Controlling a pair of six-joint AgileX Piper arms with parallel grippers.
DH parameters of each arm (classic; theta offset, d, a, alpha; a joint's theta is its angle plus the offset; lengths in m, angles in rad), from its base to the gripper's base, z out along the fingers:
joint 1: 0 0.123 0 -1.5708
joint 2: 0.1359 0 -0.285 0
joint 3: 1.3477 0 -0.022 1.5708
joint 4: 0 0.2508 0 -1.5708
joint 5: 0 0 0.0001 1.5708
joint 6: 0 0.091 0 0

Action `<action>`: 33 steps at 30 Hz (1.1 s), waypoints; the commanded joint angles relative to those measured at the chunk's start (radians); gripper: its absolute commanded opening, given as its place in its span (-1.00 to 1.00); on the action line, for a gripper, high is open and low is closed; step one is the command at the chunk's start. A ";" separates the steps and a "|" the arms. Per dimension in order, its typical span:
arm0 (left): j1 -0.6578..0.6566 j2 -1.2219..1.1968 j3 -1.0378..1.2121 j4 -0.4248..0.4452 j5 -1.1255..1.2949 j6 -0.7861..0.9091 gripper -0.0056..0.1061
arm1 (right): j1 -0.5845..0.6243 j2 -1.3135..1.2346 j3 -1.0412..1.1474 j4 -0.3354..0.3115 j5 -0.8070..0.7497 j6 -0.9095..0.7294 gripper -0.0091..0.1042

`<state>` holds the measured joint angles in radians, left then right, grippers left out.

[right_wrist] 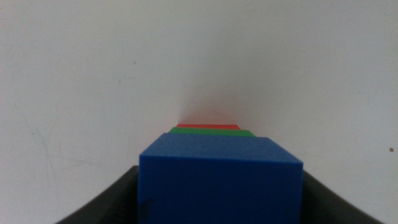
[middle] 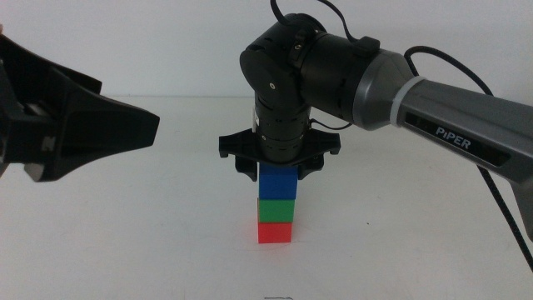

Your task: Stack red cubes first, then green, then blue cubes in a specific spot.

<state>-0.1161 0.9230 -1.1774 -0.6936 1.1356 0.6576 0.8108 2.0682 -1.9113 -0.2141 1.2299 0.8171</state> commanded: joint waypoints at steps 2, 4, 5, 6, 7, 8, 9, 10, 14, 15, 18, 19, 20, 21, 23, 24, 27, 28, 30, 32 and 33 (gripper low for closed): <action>-0.001 -0.004 -0.025 -0.059 -0.043 0.003 0.78 | 0.002 -0.062 -0.034 -0.015 -0.007 -0.010 0.24; -0.001 -0.004 -0.025 -0.059 -0.043 0.003 0.78 | 0.002 -0.062 -0.034 -0.007 -0.017 -0.010 0.31; -0.001 -0.004 -0.025 -0.059 -0.043 0.003 0.78 | 0.002 -0.062 -0.034 -0.005 -0.018 -0.010 0.33; -0.001 -0.004 -0.025 -0.059 -0.043 0.003 0.78 | 0.002 -0.062 -0.034 -0.005 -0.019 -0.010 0.36; -0.001 -0.004 -0.025 -0.059 -0.043 0.003 0.78 | 0.002 -0.062 -0.034 -0.005 -0.019 -0.010 0.39; -0.001 -0.004 -0.025 -0.059 -0.043 0.003 0.78 | 0.002 -0.062 -0.034 -0.006 -0.019 -0.010 0.41; -0.001 -0.004 -0.025 -0.059 -0.043 0.003 0.78 | 0.002 -0.062 -0.034 -0.006 -0.019 -0.010 0.44; -0.001 -0.004 -0.025 -0.059 -0.043 0.003 0.78 | 0.002 -0.062 -0.034 -0.005 -0.017 -0.010 0.50; -0.001 -0.004 -0.025 -0.059 -0.043 0.003 0.78 | 0.002 -0.062 -0.035 -0.009 -0.014 -0.031 0.56; -0.001 -0.004 -0.025 -0.059 -0.043 0.003 0.78 | 0.002 -0.062 -0.037 -0.008 -0.008 -0.032 0.57; -0.001 -0.004 -0.025 -0.059 -0.043 0.003 0.78 | 0.002 -0.068 -0.055 -0.010 0.011 -0.032 0.61; -0.001 -0.004 -0.025 -0.059 -0.043 0.003 0.78 | 0.001 -0.068 -0.064 -0.017 0.018 -0.032 0.62; -0.001 -0.004 -0.025 -0.059 -0.043 0.003 0.78 | 0.001 -0.068 -0.080 -0.027 0.032 -0.032 0.63; -0.001 -0.004 -0.025 -0.059 -0.043 0.003 0.78 | 0.001 -0.068 -0.098 -0.038 0.051 -0.032 0.63; -0.001 -0.004 -0.025 -0.059 -0.043 0.003 0.78 | 0.001 -0.068 -0.133 -0.045 0.071 -0.032 0.63; -0.001 -0.004 -0.025 -0.059 -0.043 0.003 0.78 | 0.001 -0.071 -0.149 -0.043 0.071 -0.032 0.63; -0.001 -0.004 -0.025 -0.059 -0.043 0.003 0.78 | 0.002 -0.074 -0.191 -0.042 0.071 -0.033 0.63; -0.001 -0.004 -0.025 -0.059 -0.043 0.003 0.78 | 0.002 -0.074 -0.201 -0.042 0.071 -0.033 0.63; -0.001 -0.004 -0.025 -0.059 -0.043 0.003 0.78 | 0.002 -0.074 -0.221 -0.050 0.071 -0.032 0.63; -0.001 -0.004 -0.025 -0.059 -0.043 0.003 0.78 | 0.002 -0.075 -0.233 -0.057 0.071 -0.032 0.63; -0.001 -0.004 -0.025 -0.059 -0.043 0.003 0.78 | 0.001 -0.076 -0.235 -0.063 0.071 -0.032 0.63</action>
<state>-0.1161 0.9230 -1.1774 -0.6936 1.1356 0.6576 0.8108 2.0642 -2.1059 -0.2333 1.2403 0.7944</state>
